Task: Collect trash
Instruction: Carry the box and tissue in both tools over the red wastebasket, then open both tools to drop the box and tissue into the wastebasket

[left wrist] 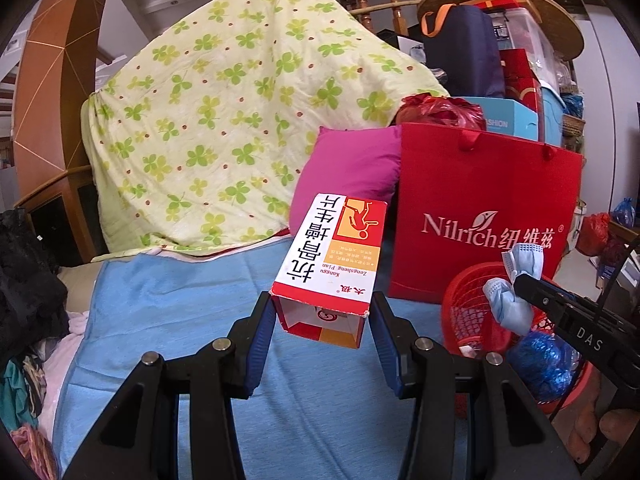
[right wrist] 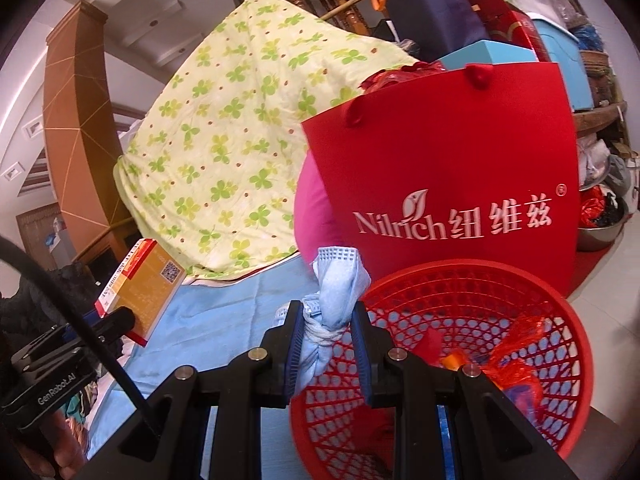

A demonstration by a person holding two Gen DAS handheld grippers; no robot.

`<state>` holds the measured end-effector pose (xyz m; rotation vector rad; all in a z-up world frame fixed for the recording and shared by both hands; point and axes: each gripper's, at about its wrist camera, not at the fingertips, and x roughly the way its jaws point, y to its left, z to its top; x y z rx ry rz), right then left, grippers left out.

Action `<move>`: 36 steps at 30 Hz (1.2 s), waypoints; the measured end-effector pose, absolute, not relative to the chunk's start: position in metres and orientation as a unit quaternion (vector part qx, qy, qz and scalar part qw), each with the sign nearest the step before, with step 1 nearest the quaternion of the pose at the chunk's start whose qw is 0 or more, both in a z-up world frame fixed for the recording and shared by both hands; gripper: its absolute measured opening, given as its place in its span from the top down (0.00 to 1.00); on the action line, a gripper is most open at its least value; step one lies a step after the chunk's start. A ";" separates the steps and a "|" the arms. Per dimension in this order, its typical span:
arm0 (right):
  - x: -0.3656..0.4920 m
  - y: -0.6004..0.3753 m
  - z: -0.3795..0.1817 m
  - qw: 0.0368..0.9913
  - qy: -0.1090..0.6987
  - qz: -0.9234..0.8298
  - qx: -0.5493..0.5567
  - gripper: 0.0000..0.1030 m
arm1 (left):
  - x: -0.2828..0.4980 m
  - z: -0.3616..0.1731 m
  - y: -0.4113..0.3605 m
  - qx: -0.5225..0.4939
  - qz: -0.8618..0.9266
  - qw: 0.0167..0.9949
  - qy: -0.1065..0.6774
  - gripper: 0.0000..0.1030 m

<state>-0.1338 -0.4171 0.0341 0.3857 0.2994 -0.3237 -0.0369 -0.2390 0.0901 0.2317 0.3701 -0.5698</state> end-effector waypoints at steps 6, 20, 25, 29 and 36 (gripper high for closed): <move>-0.144 -0.431 0.033 0.955 0.141 -0.176 0.193 0.75 | -0.043 0.090 -0.252 0.113 -0.294 0.932 0.179 0.52; -0.173 -0.471 0.035 0.945 0.119 -0.214 0.217 0.75 | -0.060 0.080 -0.285 0.093 -0.399 0.889 0.205 0.52; -0.180 -0.482 0.035 0.941 0.115 -0.225 0.227 0.75 | -0.065 0.069 -0.298 0.084 -0.441 0.865 0.225 0.52; -0.182 -0.489 0.034 0.938 0.113 -0.230 0.235 0.75 | -0.069 0.061 -0.309 0.091 -0.449 0.858 0.233 0.52; -0.183 -0.496 0.032 0.935 0.115 -0.233 0.242 0.74 | -0.072 0.056 -0.319 0.092 -0.461 0.849 0.241 0.52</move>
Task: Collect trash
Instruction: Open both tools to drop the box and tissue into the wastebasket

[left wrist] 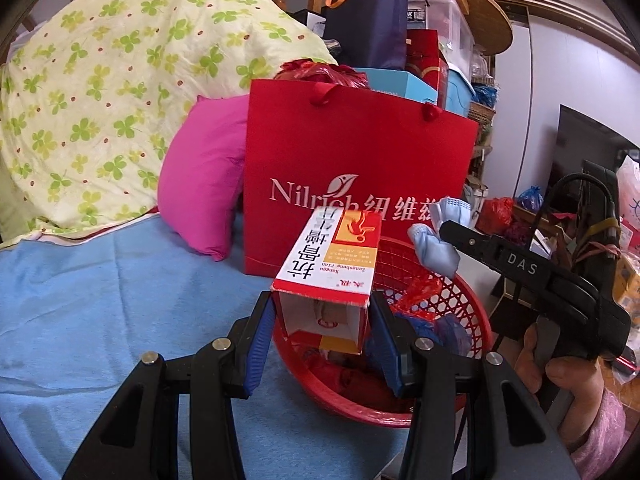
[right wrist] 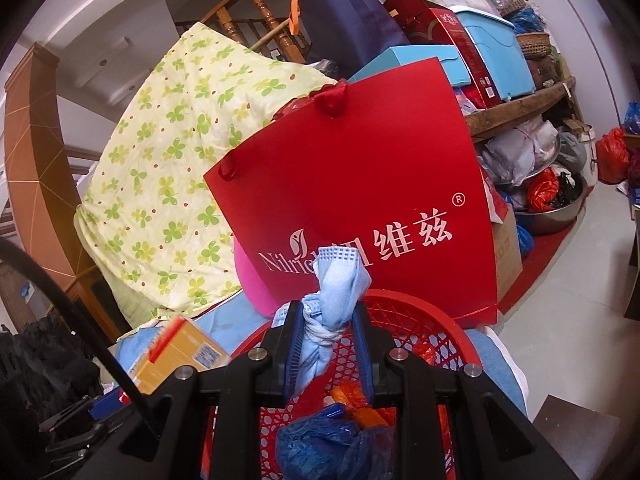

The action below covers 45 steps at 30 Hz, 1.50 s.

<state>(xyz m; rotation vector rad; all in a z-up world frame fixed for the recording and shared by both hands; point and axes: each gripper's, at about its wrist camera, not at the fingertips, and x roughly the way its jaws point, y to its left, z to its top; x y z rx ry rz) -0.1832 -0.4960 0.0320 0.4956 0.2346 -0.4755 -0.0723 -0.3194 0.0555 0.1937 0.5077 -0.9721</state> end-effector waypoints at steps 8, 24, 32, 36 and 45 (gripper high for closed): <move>-0.179 -0.502 0.026 0.929 0.133 -0.231 0.255 0.74 | -0.071 0.044 -0.331 0.101 -0.466 0.840 0.258 0.52; -0.170 -0.495 0.022 0.929 0.148 -0.205 0.271 0.68 | -0.072 0.048 -0.319 0.113 -0.456 0.845 0.256 0.51; -0.167 -0.488 0.026 0.933 0.138 -0.205 0.261 0.68 | -0.076 0.054 -0.312 0.127 -0.436 0.857 0.245 0.45; -0.165 -0.485 0.026 0.933 0.138 -0.204 0.262 0.68 | -0.076 0.055 -0.308 0.133 -0.426 0.861 0.243 0.39; -0.158 -0.482 0.026 0.932 0.140 -0.202 0.266 0.65 | -0.073 0.055 -0.300 0.142 -0.409 0.867 0.246 0.35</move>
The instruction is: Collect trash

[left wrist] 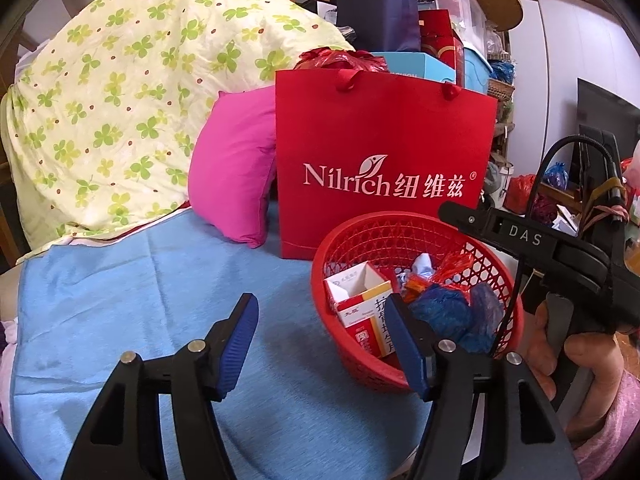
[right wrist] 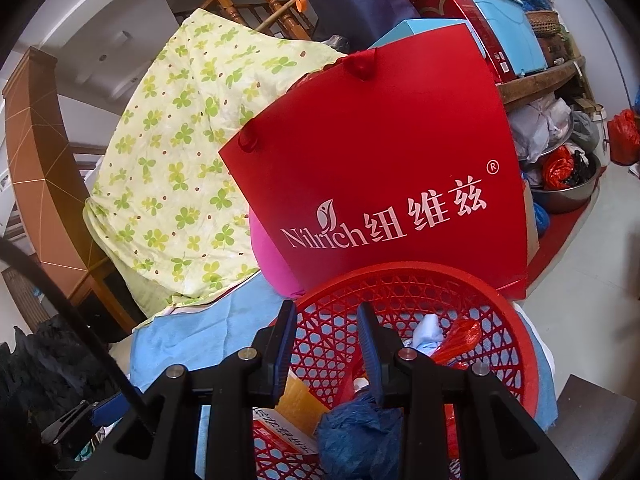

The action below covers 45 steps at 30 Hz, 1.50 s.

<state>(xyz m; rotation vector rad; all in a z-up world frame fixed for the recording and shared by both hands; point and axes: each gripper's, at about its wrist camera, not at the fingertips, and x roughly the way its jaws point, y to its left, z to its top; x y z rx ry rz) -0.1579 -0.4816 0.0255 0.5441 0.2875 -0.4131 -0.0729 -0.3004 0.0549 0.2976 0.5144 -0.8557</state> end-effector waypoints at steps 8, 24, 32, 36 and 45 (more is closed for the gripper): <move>-0.159 -0.471 0.030 0.936 0.120 -0.205 0.259 0.37 | -0.066 0.049 -0.294 0.161 -0.383 0.873 0.256 0.34; -0.154 -0.458 0.031 0.937 0.115 -0.219 0.246 0.37 | -0.071 0.043 -0.278 0.195 -0.314 0.889 0.269 0.14; -0.166 -0.441 0.040 0.944 0.095 -0.230 0.217 0.37 | -0.090 0.047 -0.258 0.185 -0.272 0.894 0.305 0.08; -0.186 -0.432 0.046 0.945 0.083 -0.236 0.213 0.37 | -0.100 0.052 -0.241 0.171 -0.249 0.902 0.310 0.08; -0.240 -0.414 0.077 0.952 0.072 -0.227 0.192 0.37 | -0.125 0.083 -0.218 0.172 -0.179 0.930 0.271 0.08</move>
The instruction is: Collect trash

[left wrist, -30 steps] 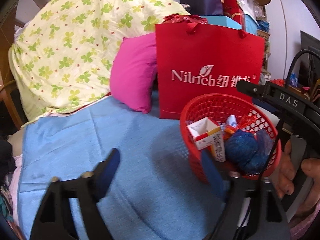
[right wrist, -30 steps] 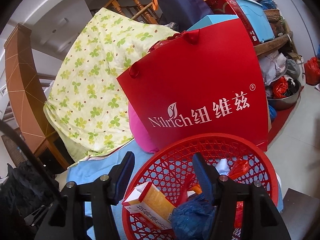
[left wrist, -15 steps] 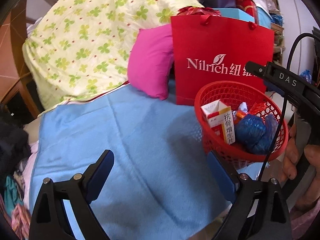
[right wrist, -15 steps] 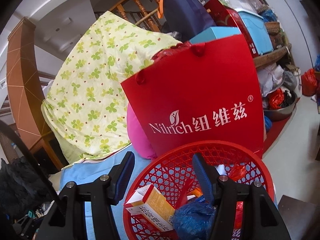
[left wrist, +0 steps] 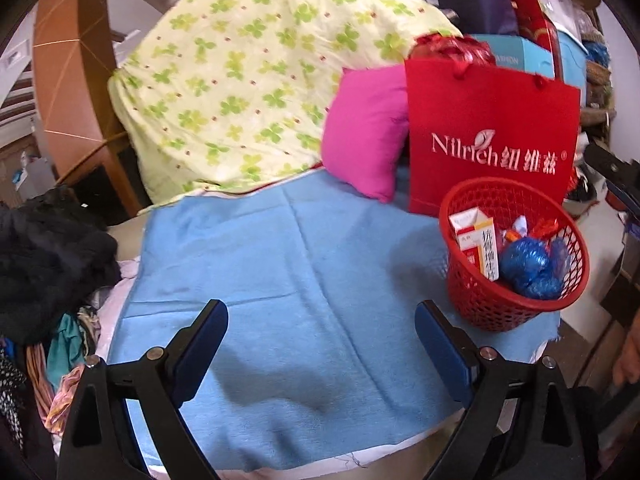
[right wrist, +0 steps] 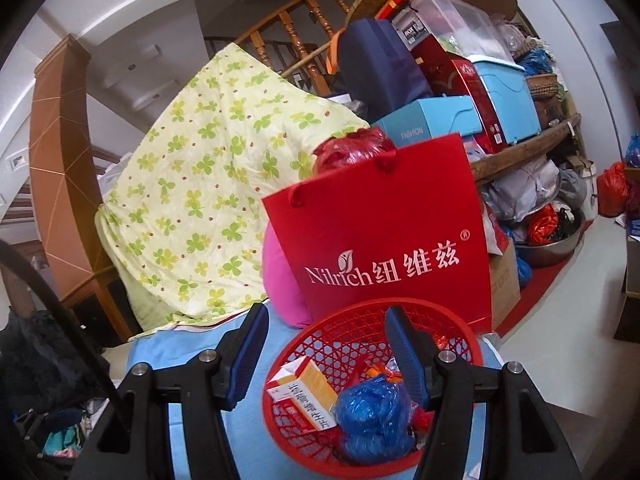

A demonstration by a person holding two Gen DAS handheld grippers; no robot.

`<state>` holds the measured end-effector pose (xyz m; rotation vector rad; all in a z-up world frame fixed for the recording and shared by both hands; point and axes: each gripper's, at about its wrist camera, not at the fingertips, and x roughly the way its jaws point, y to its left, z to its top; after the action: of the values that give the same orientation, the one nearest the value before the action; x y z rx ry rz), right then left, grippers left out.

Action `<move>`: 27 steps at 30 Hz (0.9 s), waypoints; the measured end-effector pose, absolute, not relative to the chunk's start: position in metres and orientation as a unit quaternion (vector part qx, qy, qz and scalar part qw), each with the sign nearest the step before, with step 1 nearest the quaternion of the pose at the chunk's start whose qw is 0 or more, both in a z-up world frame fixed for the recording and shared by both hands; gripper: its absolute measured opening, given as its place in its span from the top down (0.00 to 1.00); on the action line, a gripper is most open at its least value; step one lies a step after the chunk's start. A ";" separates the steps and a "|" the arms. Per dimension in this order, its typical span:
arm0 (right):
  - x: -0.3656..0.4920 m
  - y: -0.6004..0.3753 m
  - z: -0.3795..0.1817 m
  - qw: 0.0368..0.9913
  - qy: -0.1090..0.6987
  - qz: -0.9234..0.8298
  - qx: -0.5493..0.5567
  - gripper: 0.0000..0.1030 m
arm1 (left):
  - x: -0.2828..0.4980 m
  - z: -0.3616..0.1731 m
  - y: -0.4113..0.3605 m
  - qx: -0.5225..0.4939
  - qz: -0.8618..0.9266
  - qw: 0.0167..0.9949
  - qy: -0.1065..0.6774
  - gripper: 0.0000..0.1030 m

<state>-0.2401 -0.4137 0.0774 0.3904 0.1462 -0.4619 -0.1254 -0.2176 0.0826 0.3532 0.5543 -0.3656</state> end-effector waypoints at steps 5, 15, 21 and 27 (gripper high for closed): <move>-0.260 -0.399 0.101 0.960 0.074 -0.208 0.171 0.36 | -0.139 0.101 -0.209 0.161 -0.167 0.939 0.254 0.08; -0.296 -0.372 0.123 0.970 0.093 -0.182 0.130 0.31 | -0.168 0.136 -0.201 0.158 -0.154 0.951 0.216 0.08; -0.309 -0.365 0.134 0.973 0.094 -0.177 0.115 0.31 | -0.180 0.151 -0.199 0.155 -0.152 0.955 0.201 0.08; -0.319 -0.359 0.140 0.975 0.091 -0.180 0.093 0.31 | -0.195 0.163 -0.199 0.161 -0.146 0.960 0.176 0.03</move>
<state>-0.3188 -0.3594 0.1405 0.1870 0.1843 -0.3631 -0.1953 -0.1992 0.1631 0.3261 0.3578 -0.2952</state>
